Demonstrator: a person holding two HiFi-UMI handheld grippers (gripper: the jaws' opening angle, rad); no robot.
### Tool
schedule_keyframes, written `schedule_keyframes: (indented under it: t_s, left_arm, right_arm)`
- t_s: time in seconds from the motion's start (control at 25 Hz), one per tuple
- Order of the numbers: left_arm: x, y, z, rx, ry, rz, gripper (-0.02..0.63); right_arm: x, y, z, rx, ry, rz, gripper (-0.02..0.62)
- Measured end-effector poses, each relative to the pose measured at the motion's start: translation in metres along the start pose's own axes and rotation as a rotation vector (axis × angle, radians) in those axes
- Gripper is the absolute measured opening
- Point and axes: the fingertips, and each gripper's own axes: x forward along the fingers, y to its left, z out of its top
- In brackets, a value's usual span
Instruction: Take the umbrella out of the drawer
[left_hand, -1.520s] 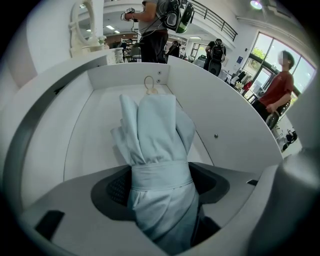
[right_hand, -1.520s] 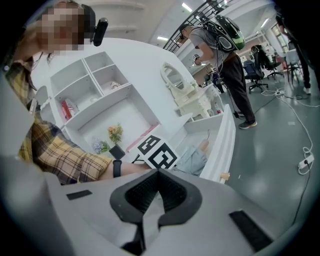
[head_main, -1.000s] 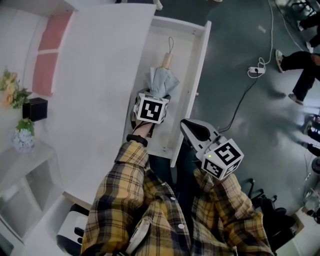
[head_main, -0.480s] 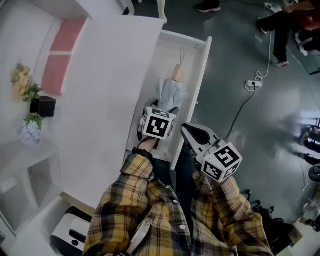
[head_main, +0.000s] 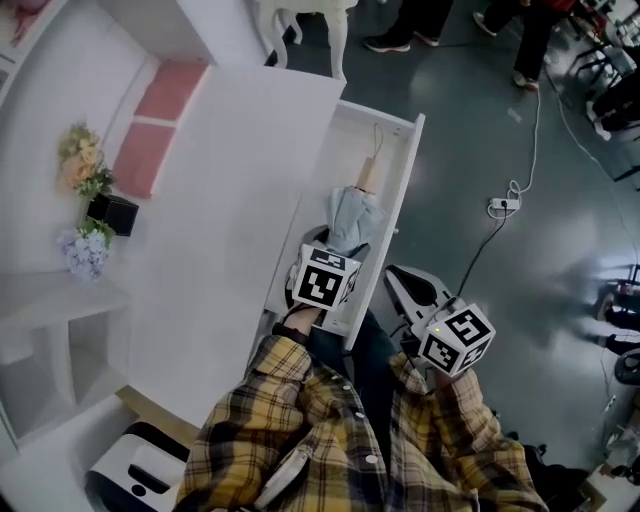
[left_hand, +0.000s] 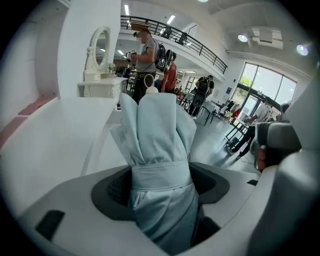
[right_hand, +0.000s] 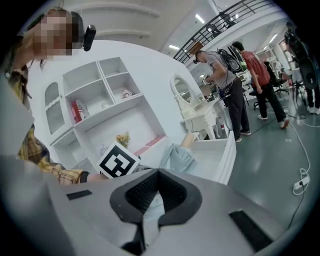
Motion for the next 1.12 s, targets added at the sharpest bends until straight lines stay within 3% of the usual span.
schedule_keyframes:
  t_s: [0.4,0.88,1.12]
  left_arm:
    - [-0.061,-0.024,0.035,-0.011,-0.156,-0.049,0.33]
    - [-0.16,-0.045,0.089,0.045,-0.374,-0.049,0.331]
    - [-0.2,-0.046,0.096,-0.031,-0.511,-0.077,0.331]
  right_arm:
    - [-0.011,0.023,0.027,-0.078,-0.013,0.047,0.017]
    - [-0.018,0.07,0.085,-0.193,-0.088,0.138,0.017]
    - [-0.02,0.085,0.1,-0.238,-0.119,0.169,0.017]
